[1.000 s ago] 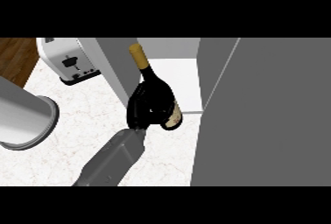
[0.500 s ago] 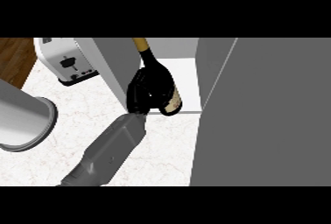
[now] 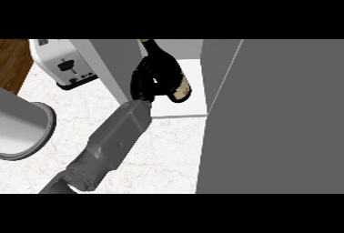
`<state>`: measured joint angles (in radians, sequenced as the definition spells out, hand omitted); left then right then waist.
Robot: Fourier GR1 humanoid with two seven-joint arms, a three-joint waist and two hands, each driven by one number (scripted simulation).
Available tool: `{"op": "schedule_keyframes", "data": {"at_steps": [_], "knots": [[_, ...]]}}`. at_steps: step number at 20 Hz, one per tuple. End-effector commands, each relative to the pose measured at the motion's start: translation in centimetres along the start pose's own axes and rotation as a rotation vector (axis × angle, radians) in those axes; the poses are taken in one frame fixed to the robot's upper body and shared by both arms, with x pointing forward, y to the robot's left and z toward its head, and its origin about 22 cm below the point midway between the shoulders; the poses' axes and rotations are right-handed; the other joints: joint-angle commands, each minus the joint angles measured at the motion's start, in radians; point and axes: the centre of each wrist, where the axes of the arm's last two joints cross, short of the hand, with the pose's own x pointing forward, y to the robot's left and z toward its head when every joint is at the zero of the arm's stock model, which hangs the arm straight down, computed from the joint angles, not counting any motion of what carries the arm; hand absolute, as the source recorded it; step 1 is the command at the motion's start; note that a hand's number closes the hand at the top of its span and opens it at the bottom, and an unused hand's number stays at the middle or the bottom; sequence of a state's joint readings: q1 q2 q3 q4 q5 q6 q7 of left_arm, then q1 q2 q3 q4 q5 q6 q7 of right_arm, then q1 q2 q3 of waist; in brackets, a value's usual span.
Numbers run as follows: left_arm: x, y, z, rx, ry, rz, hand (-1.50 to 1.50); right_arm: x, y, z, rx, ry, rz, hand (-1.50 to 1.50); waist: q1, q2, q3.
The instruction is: Pick up the wine, place it into the cabinet and close the cabinet
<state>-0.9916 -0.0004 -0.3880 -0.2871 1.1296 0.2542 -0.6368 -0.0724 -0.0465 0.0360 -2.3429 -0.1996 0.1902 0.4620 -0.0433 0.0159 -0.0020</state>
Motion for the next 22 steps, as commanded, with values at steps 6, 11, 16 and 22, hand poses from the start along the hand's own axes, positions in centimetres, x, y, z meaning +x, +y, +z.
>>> {"op": "schedule_keyframes", "data": {"at_steps": [6, 11, 16, 22], "knots": [[1.4, -1.3, -1.2, 0.024, 0.011, -0.012, 1.50, -0.3, -0.1, -1.3, 0.044, -0.025, -0.009, -1.50, -0.038, 0.009, 0.001], [0.6, -0.1, -0.8, 0.034, -0.001, 0.022, 1.50, 0.4, 0.6, -0.4, 0.053, -0.022, -0.012, -1.50, -0.047, 0.011, 0.000], [0.4, -0.7, -0.3, 0.030, 0.017, -0.004, 1.50, -0.4, 1.0, -0.4, 0.069, -0.034, -0.025, -1.50, -0.060, 0.009, 0.001], [-1.2, -0.2, 1.3, 0.018, 0.024, -0.015, 1.50, 0.2, 1.2, -1.8, 0.074, -0.042, -0.027, -1.50, -0.077, 0.012, 0.000]]}}
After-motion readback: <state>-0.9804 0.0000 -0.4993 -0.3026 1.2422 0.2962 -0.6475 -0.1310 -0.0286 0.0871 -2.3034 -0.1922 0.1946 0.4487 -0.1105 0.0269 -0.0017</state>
